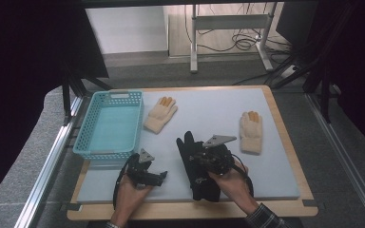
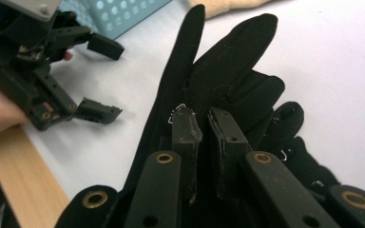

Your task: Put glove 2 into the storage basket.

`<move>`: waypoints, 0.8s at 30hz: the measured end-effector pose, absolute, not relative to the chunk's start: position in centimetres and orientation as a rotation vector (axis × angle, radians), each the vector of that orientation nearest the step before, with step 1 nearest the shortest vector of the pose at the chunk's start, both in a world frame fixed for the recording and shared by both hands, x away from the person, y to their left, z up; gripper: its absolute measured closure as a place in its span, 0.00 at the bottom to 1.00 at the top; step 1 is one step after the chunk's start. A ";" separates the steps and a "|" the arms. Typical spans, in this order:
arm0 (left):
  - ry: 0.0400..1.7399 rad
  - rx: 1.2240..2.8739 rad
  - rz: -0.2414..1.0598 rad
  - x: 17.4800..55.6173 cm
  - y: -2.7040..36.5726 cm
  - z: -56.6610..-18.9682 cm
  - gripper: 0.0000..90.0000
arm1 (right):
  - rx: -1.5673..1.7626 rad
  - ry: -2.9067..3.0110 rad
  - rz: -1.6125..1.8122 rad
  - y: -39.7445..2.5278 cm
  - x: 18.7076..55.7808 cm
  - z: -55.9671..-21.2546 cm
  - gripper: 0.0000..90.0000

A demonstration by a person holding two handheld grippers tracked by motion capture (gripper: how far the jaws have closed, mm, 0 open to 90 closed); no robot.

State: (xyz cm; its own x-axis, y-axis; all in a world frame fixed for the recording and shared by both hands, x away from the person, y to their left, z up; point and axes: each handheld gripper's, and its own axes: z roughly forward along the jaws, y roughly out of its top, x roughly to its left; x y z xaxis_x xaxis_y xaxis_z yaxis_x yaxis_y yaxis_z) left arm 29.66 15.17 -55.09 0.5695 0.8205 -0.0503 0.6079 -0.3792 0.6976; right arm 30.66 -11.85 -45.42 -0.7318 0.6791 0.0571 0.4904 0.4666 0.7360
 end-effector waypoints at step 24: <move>1.135 2.122 0.402 29.7 15.2 -55.1 0.02 | 1.075 2.403 1.121 -18.7 30.9 -49.3 0.61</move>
State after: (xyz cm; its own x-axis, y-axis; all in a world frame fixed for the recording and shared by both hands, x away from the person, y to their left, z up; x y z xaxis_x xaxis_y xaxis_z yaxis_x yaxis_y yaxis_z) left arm 29.66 15.18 -55.08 0.5706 0.8199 -0.0477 0.6074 -0.3823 0.6964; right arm 30.88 -18.71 -49.26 -0.6842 0.7271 0.0562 0.5104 0.4224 0.7491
